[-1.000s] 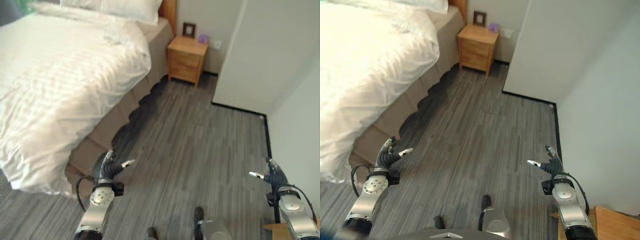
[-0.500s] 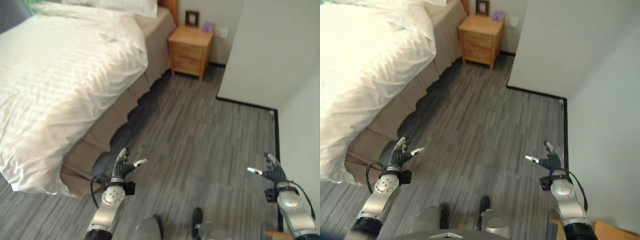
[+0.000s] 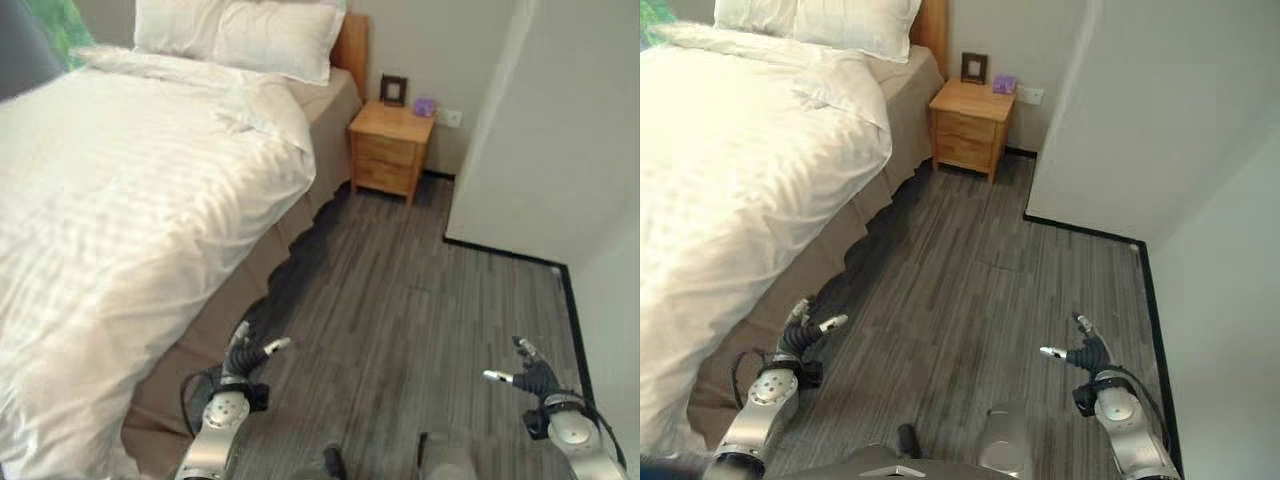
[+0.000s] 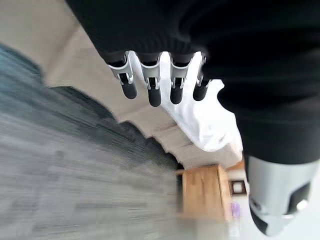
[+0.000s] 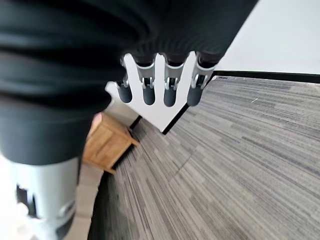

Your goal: Making the bed.

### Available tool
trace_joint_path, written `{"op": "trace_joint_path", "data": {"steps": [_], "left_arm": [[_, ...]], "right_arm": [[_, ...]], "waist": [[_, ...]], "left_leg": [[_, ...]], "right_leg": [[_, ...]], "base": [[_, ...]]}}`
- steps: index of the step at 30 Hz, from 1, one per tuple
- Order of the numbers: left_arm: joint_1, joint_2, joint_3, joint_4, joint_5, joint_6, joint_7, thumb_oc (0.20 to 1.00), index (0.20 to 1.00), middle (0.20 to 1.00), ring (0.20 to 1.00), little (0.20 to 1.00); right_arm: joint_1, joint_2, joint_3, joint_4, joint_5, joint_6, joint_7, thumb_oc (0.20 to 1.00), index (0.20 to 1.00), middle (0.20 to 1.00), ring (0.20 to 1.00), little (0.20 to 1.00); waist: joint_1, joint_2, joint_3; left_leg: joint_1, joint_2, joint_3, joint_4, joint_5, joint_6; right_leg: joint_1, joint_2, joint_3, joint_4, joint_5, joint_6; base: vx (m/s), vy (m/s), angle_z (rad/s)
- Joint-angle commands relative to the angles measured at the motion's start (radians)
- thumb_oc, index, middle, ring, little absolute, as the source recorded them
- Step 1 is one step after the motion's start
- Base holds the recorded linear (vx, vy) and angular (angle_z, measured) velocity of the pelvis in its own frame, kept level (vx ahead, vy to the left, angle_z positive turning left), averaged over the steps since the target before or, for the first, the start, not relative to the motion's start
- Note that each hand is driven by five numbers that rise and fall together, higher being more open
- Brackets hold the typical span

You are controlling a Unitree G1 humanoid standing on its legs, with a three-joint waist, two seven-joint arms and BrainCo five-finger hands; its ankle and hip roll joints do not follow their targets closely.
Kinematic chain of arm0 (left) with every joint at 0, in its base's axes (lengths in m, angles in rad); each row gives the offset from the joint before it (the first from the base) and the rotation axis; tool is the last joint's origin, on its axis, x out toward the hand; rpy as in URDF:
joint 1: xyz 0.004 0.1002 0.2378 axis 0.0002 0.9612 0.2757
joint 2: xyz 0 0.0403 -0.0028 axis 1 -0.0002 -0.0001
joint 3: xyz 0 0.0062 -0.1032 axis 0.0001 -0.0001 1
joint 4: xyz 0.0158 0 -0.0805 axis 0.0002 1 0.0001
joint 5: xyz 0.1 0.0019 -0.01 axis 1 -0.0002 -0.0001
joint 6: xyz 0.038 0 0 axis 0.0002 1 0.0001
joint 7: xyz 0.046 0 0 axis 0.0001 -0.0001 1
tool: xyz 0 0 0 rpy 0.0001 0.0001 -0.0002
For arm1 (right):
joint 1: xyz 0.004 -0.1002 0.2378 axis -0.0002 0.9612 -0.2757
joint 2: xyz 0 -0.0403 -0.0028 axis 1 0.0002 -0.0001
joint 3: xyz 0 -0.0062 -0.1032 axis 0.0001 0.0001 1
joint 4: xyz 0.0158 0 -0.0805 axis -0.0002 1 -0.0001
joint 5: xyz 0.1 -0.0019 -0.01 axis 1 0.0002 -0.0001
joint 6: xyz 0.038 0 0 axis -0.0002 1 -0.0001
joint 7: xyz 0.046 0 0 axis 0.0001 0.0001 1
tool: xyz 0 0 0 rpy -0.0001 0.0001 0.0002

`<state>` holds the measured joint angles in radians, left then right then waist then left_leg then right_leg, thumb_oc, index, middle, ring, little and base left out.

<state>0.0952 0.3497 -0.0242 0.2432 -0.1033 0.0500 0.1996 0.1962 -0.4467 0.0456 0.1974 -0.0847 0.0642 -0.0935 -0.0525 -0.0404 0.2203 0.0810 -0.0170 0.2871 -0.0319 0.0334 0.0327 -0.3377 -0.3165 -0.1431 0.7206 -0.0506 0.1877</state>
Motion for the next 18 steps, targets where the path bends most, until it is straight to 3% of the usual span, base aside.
{"op": "trace_joint_path", "data": {"steps": [1,2,3,5,6,7,9,11,12,13,14,16,17,18], "left_arm": [[-0.047,0.031,0.035,-0.076,0.016,-0.037,0.017,1.0,1.0,1.0,1.0,1.0],[-0.053,0.031,0.036,-0.059,0.008,-0.038,0.009,1.0,1.0,1.0,1.0,1.0],[-0.053,0.033,0.035,-0.057,0.008,-0.039,0.008,1.0,1.0,1.0,1.0,1.0],[-0.061,0.032,0.039,-0.033,0.009,-0.035,0.007,1.0,1.0,1.0,1.0,1.0],[-0.069,0.032,0.038,-0.024,0.017,-0.032,0.005,1.0,1.0,1.0,1.0,1.0],[-0.08,0.03,0.034,-0.009,0.029,-0.032,0.007,1.0,1.0,1.0,1.0,1.0],[-0.08,0.027,0.027,-0.002,0.031,-0.036,0.01,1.0,1.0,1.0,1.0,1.0],[-0.061,0.014,0.026,-0.008,0.015,-0.046,-0.004,1.0,1.0,1.0,1.0,1.0],[-0.027,-0.01,0.021,-0.021,-0.073,-0.061,-0.026,1.0,1.0,1.0,1.0,1.0],[-0.027,-0.009,0.022,-0.021,-0.073,-0.061,-0.026,1.0,1.0,1.0,1.0,1.0],[-0.016,-0.018,0.017,-0.036,-0.119,-0.067,-0.037,1.0,1.0,1.0,1.0,1.0],[0.011,-0.01,0.005,-0.111,-0.246,-0.094,-0.102,1.0,1.0,1.0,1.0,1.0],[0.01,-0.009,0.005,-0.112,-0.246,-0.094,-0.102,1.0,1.0,1.0,1.0,1.0],[0.024,-0.02,0.0,-0.124,-0.338,-0.091,-0.133,1.0,1.0,1.0,1.0,1.0]], "right_arm": [[-0.135,-0.005,-0.061,-0.008,-0.011,-0.028,-0.024,1.0,1.0,1.0,1.0,1.0],[-0.129,0.004,-0.062,0.001,0.004,-0.029,-0.028,1.0,1.0,1.0,1.0,1.0],[-0.129,0.005,-0.061,0.002,0.005,-0.03,-0.028,1.0,1.0,1.0,1.0,1.0],[-0.12,0.018,-0.063,0.007,0.015,-0.031,-0.033,1.0,1.0,1.0,1.0,1.0],[-0.117,0.021,-0.062,0.009,0.013,-0.028,-0.035,1.0,1.0,1.0,1.0,1.0],[-0.115,0.028,-0.061,0.006,0.004,-0.025,-0.04,1.0,1.0,1.0,1.0,1.0],[-0.106,0.03,-0.064,0.002,0.001,-0.023,-0.04,1.0,1.0,1.0,1.0,1.0],[-0.095,0.023,-0.066,0.003,0.005,-0.026,-0.032,1.0,1.0,1.0,1.0,1.0],[-0.079,0.005,-0.069,0.012,0.016,-0.027,-0.022,1.0,1.0,1.0,1.0,1.0],[-0.079,0.005,-0.069,0.012,0.016,-0.027,-0.022,1.0,1.0,1.0,1.0,1.0],[-0.083,-0.017,-0.069,0.014,0.019,-0.026,-0.022,1.0,1.0,1.0,1.0,1.0],[-0.077,-0.069,-0.088,0.009,0.045,-0.031,-0.012,1.0,1.0,1.0,1.0,1.0],[-0.078,-0.068,-0.089,0.009,0.045,-0.031,-0.011,1.0,1.0,1.0,1.0,1.0],[-0.089,-0.086,-0.085,0.004,0.036,-0.026,-0.008,1.0,1.0,1.0,1.0,1.0]], "waist": [[0.004,0.021,0.067],[-0.014,-0.001,0.061],[-0.017,0.002,0.06],[-0.041,-0.013,0.049],[-0.051,-0.016,0.047],[-0.072,-0.009,0.041],[-0.085,-0.005,0.041],[-0.09,0.004,0.034],[-0.09,0.029,0.045],[-0.094,0.025,0.042],[-0.077,0.017,0.064],[-0.031,-0.007,0.125],[-0.033,-0.013,0.121],[-0.011,-0.015,0.132]], "left_leg": [[0.039,0.105,0.014,-0.055,-0.004,-0.059],[0.066,0.096,-0.006,-0.055,-0.033,-0.085],[0.068,0.1,-0.009,-0.055,-0.036,-0.087],[0.107,0.101,-0.028,-0.055,-0.076,-0.11],[0.124,0.105,-0.032,-0.055,-0.088,-0.124],[0.175,0.114,-0.047,-0.055,-0.129,-0.14],[0.214,0.112,-0.06,-0.055,-0.151,-0.139],[0.262,0.106,-0.084,0.012,-0.19,-0.139],[0.188,0.138,-0.101,0.301,-0.097,-0.172],[0.18,0.136,-0.106,0.305,-0.095,-0.172],[0.071,0.12,-0.156,0.495,-0.031,-0.183],[-0.094,0.106,-0.154,0.798,0.005,-0.201],[-0.1,0.099,-0.153,0.796,0.011,-0.198],[-0.184,0.06,-0.138,0.795,-0.02,-0.194]], "right_leg": [[0.233,0.101,-0.055,-0.251,0.021,-0.014],[0.213,0.13,-0.061,-0.464,0.011,-0.021],[0.225,0.136,-0.067,-0.482,0.016,-0.021],[0.21,0.162,-0.071,-0.704,0.073,-0.018],[0.187,0.153,-0.071,-0.756,0.109,-0.007],[0.139,0.134,-0.06,-0.792,0.152,0.013],[0.135,0.135,-0.04,-0.772,0.162,0.015],[0.163,0.134,-0.053,-0.756,0.174,-0.003],[0.236,0.153,-0.058,-0.754,0.152,-0.05],[0.233,0.15,-0.06,-0.754,0.154,-0.051],[0.276,0.145,-0.061,-0.758,0.14,-0.076],[0.382,0.136,-0.059,-0.781,0.096,-0.132],[0.376,0.129,-0.06,-0.782,0.098,-0.132],[0.41,0.122,-0.041,-0.791,0.082,-0.131]], "base": [[0.58,-0.241,0.56],[0.47,-0.206,0.47],[0.49,-0.239,0.49],[0.45,-0.199,0.55],[0.65,-0.297,0.5],[0.47,-0.213,0.29],[0.49,-0.209,0.47],[0.54,-0.262,0.37],[0.27,-0.18,0.18],[0.36,-0.309,0.19],[0.19,-0.261,0.2],[0.35,-0.326,-0.1],[0.44,-0.203,-0.52],[0.37,-0.07,-0.86]]}}
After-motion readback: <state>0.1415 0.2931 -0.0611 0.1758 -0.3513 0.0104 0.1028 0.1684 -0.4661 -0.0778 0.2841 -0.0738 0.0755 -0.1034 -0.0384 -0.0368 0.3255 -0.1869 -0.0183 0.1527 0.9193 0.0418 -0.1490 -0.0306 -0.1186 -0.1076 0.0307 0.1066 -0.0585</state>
